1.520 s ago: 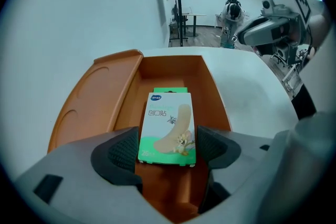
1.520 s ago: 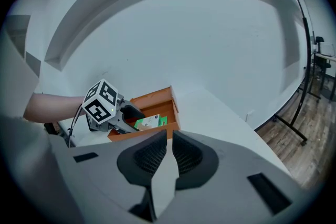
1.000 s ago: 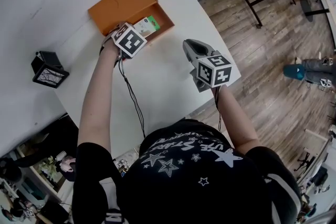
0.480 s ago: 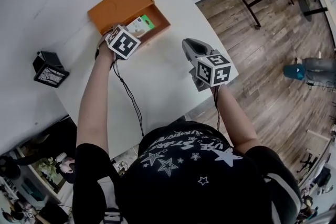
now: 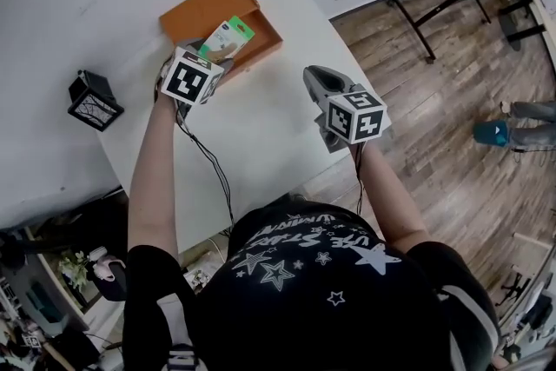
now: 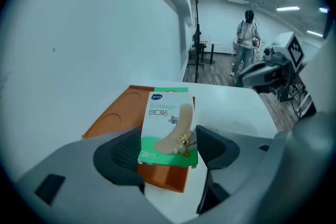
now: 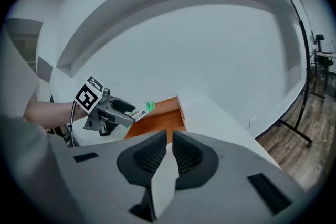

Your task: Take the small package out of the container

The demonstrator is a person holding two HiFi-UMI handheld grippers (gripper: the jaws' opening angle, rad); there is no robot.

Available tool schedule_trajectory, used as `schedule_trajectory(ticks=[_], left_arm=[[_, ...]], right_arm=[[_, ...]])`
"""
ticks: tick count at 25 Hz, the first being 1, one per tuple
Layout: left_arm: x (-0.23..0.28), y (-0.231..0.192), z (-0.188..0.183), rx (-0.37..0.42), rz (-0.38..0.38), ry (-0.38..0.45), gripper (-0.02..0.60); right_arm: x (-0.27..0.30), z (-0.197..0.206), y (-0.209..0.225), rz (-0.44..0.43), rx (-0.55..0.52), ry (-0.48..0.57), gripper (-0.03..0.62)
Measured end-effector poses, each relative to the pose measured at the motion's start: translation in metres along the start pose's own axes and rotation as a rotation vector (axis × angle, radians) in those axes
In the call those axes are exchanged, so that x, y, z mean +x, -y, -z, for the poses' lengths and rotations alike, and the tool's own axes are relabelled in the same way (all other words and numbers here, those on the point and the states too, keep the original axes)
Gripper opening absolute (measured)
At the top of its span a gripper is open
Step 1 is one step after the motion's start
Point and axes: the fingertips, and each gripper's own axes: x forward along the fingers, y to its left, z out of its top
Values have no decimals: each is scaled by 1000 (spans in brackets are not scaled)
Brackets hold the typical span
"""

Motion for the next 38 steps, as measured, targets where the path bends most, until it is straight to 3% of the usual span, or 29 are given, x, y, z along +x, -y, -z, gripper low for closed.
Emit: schedule_trajectory(ticks=[12, 20, 29, 38], left_arm=[[-106, 78, -21, -210, -51, 283, 356], [-155, 140, 11, -267, -94, 334, 356], [-202, 219, 57, -399, -148, 444, 356], [-218, 286, 105, -546, -164, 509, 356]], right_arm=[[-83, 10, -11, -29, -19, 74, 61], [-142, 41, -28, -56, -30, 87, 60], [-220, 89, -38, -69, -42, 83, 60], [-256, 129, -51, -92, -59, 51, 60]])
